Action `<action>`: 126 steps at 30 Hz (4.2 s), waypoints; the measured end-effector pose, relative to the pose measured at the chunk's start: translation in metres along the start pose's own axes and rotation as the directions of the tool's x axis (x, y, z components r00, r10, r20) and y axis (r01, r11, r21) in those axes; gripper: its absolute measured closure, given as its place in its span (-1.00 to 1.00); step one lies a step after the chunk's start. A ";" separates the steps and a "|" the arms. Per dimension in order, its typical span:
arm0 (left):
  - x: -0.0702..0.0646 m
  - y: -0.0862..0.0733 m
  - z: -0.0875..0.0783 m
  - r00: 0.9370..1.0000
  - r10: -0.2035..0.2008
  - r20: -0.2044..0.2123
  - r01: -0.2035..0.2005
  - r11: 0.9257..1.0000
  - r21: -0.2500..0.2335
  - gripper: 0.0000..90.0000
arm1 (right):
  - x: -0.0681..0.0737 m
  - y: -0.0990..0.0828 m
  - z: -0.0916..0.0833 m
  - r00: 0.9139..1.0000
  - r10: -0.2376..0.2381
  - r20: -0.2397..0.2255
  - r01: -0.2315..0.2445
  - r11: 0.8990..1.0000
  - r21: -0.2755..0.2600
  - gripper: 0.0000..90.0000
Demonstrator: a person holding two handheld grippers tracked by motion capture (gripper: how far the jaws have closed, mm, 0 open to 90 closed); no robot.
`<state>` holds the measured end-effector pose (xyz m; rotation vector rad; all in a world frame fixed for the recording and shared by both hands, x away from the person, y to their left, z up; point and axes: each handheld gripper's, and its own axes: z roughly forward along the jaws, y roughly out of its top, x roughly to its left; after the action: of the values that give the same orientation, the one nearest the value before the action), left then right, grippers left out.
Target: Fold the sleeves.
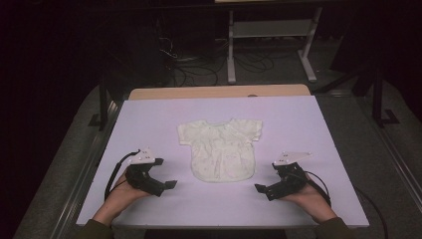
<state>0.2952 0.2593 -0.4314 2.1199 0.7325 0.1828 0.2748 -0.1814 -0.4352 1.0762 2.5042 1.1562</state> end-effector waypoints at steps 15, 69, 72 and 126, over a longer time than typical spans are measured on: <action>0.002 0.005 0.004 1.000 -0.015 -0.008 0.015 1.000 -0.005 -0.99 | -0.001 0.000 0.000 1.000 0.008 -0.001 -0.008 1.000 0.001 -1.00; 0.016 0.027 0.024 0.997 -0.029 -0.072 0.027 0.999 -0.038 -0.99 | 0.000 0.000 0.000 1.000 0.002 -0.004 -0.002 1.000 0.000 -1.00; 0.017 0.028 0.025 0.997 -0.033 -0.074 0.031 0.999 -0.039 -0.99 | 0.000 0.000 0.000 1.000 0.002 -0.003 -0.002 1.000 0.002 -1.00; 0.037 0.049 0.044 0.992 -0.054 -0.116 0.048 0.997 -0.058 -0.99 | 0.000 -0.001 0.001 1.000 0.006 -0.002 -0.006 1.000 -0.001 -1.00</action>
<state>0.3629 0.2272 -0.4258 2.0491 0.8405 0.2985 0.2746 -0.1807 -0.4368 1.0842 2.5030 1.1603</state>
